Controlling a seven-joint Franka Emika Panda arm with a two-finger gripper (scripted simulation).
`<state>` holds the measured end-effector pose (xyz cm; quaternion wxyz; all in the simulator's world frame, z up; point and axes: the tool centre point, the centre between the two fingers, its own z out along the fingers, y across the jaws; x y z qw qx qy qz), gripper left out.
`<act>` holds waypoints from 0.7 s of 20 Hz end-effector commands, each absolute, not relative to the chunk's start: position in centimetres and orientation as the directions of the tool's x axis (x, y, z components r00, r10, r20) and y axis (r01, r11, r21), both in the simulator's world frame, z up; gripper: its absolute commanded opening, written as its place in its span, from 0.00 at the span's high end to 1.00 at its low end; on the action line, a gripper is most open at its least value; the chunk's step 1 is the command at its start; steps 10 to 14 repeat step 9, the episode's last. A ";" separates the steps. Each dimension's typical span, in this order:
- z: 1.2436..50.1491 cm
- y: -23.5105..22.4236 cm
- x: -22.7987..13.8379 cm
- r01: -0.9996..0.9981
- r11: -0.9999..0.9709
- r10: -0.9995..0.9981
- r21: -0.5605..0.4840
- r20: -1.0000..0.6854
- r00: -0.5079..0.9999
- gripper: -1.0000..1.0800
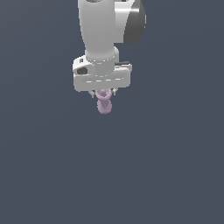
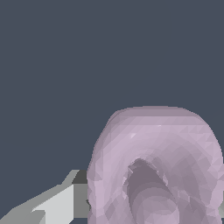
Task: Pick up the object and move it to a goal position.
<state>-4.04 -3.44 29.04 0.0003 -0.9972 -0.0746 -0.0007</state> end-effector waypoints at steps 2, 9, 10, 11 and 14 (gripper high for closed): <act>30.6 -3.8 -4.5 0.149 -0.989 0.149 -0.001 0.000 0.989 1.00; 31.3 -3.9 -4.5 0.149 -0.989 0.149 0.000 0.000 0.989 1.00; 31.3 -3.9 -4.5 0.149 -0.989 0.149 0.000 0.000 0.989 1.00; 31.3 -3.9 -4.5 0.149 -0.989 0.149 0.000 0.000 0.989 1.00; 31.3 -3.9 -4.5 0.149 -0.989 0.149 0.000 0.000 0.989 1.00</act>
